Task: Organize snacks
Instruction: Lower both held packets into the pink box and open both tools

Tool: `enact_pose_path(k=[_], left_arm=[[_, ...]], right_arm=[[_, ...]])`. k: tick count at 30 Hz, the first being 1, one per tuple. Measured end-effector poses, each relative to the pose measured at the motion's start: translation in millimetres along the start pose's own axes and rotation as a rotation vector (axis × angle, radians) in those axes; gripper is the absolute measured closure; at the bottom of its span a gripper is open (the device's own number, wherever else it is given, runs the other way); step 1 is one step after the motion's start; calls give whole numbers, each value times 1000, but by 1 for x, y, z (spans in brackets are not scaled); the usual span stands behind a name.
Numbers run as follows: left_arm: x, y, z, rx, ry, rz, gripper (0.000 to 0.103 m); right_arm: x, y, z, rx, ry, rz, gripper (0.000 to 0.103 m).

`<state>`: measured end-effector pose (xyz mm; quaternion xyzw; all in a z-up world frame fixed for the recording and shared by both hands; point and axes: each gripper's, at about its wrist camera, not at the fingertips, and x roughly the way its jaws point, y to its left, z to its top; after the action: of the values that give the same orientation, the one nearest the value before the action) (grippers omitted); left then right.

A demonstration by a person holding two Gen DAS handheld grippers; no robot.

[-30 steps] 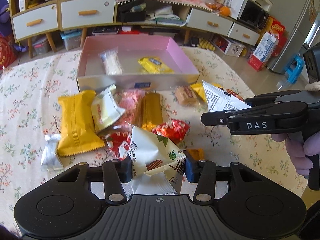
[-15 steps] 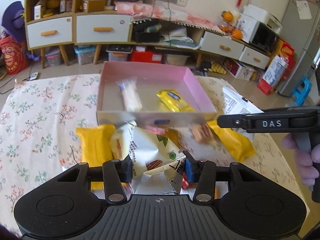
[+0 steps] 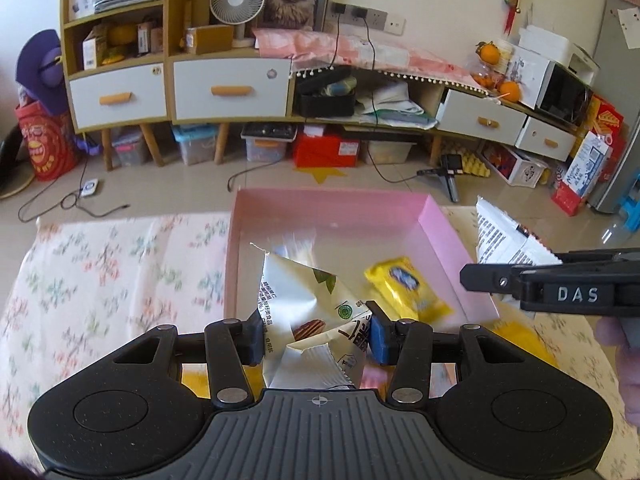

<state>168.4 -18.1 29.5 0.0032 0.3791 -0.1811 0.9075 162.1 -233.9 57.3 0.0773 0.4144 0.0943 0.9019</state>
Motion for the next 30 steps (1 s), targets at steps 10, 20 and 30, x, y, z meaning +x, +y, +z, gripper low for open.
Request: enact_pose_path(k=[10, 20, 30], left_arm=[[65, -4, 21, -3, 20, -25, 57], [107, -6, 28, -9, 16, -29, 57], [120, -11, 34, 51, 5, -14, 41]], right_arm=[[50, -24, 17, 55, 31, -27, 59], [77, -32, 31, 49, 46, -54, 59], [86, -33, 40, -2, 36, -98, 56]])
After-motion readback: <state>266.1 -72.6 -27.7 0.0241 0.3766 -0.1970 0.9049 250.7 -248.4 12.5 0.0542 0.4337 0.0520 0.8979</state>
